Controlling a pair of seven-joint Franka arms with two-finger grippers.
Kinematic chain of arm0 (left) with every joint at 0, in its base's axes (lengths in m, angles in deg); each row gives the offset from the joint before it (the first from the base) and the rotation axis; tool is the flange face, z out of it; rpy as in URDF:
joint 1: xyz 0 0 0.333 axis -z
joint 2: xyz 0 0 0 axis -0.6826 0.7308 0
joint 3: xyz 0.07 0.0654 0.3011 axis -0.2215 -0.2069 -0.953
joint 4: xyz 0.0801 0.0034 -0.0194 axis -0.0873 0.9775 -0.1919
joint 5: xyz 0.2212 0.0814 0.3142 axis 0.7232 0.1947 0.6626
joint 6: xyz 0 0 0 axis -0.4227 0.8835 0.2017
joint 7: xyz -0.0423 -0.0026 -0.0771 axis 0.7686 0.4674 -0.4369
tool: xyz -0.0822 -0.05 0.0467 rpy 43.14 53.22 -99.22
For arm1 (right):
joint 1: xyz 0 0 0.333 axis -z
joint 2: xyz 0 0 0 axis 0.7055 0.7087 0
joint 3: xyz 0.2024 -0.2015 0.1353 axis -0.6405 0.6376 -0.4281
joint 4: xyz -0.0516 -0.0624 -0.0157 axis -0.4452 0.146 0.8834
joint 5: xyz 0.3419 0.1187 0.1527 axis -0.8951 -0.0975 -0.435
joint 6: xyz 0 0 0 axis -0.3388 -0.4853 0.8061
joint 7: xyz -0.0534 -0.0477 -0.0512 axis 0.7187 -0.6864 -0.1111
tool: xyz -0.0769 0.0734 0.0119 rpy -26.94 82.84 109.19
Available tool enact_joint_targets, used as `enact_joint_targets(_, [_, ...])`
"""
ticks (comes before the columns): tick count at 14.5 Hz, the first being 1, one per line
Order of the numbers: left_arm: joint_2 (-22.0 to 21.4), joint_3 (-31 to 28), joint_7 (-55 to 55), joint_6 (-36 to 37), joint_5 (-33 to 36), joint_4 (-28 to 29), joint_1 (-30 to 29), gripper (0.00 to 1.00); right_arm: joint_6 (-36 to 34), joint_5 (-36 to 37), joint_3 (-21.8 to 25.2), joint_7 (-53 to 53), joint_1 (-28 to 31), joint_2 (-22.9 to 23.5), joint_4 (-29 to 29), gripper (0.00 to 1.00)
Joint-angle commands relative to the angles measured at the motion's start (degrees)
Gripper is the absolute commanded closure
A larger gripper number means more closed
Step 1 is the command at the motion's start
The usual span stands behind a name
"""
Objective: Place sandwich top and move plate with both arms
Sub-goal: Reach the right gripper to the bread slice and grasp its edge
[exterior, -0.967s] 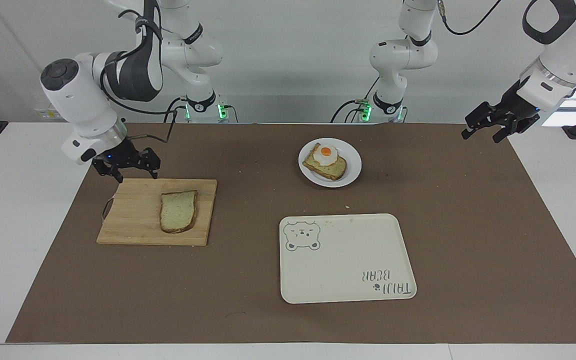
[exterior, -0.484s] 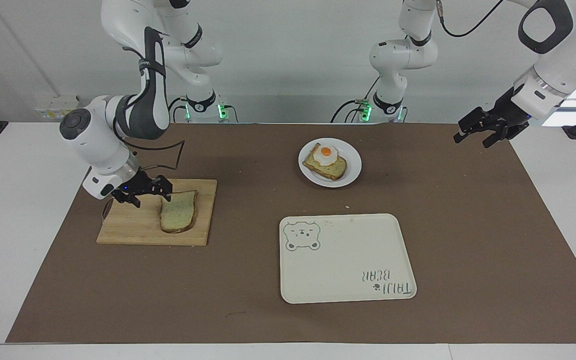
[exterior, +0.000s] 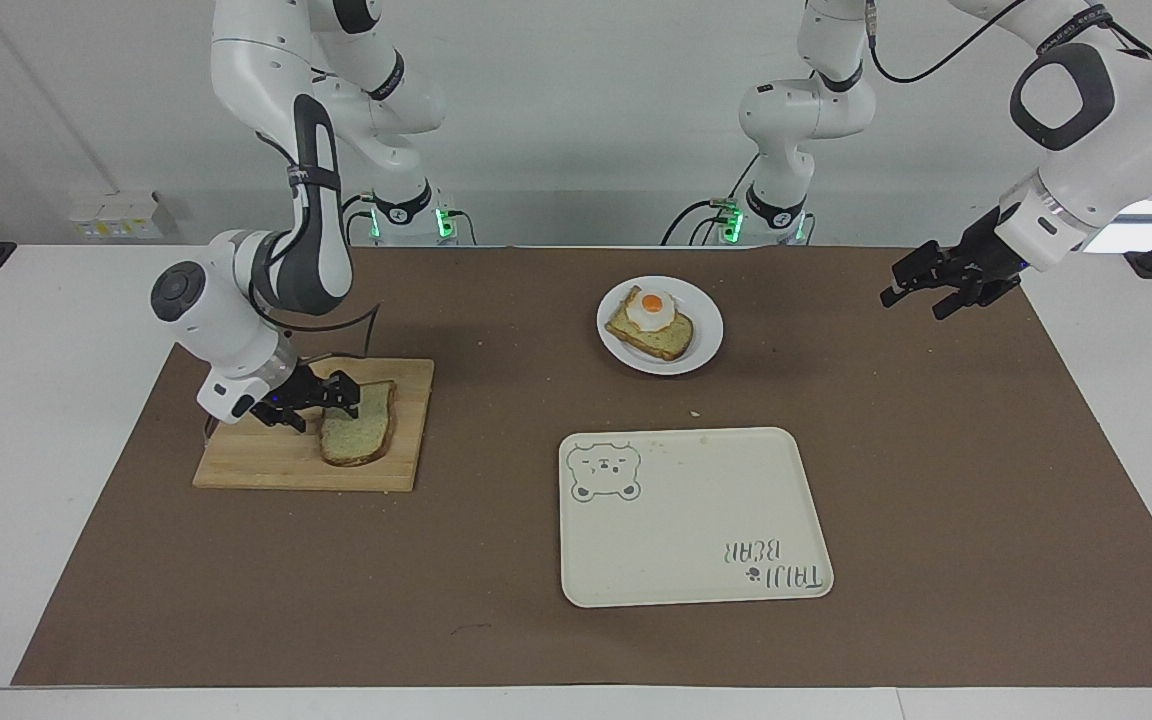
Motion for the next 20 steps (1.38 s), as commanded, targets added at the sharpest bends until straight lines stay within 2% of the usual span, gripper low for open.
enact_joint_targets(1, [-1.89,0.48,-0.71,-0.81,-0.60,1.60,-0.51,0.00,1.43,-1.88,-0.30,1.92,0.16,-0.93,-1.57,0.94])
enact_joint_targets(2, [-1.89,0.57,-0.45,-0.98,-0.16,1.17,-0.25,0.00,1.35,-1.96,-0.30,1.66,0.16,-0.93,-1.57,1.00])
enact_joint_targets(4, [-1.54,0.57,-0.53,-0.63,0.63,-0.59,-0.07,0.00,1.35,-1.96,-0.30,1.48,0.25,-0.85,-1.57,1.00])
enact_joint_targets(10, [-1.45,0.57,-0.54,-0.63,2.57,-0.77,0.02,0.00,-0.23,-1.88,-0.30,-0.89,0.16,-1.46,-0.61,1.00])
enact_joint_targets(16, [-1.45,0.57,-0.54,-0.63,2.57,-0.77,0.02,0.00,-8.74,-1.88,-0.82,-4.75,-0.10,-4.09,3.96,1.00])
enact_joint_targets(20, [-1.45,0.57,-0.54,-0.63,2.57,-0.77,0.02,0.00,-21.82,-2.22,-1.27,-8.97,-1.50,-6.03,11.07,1.00])
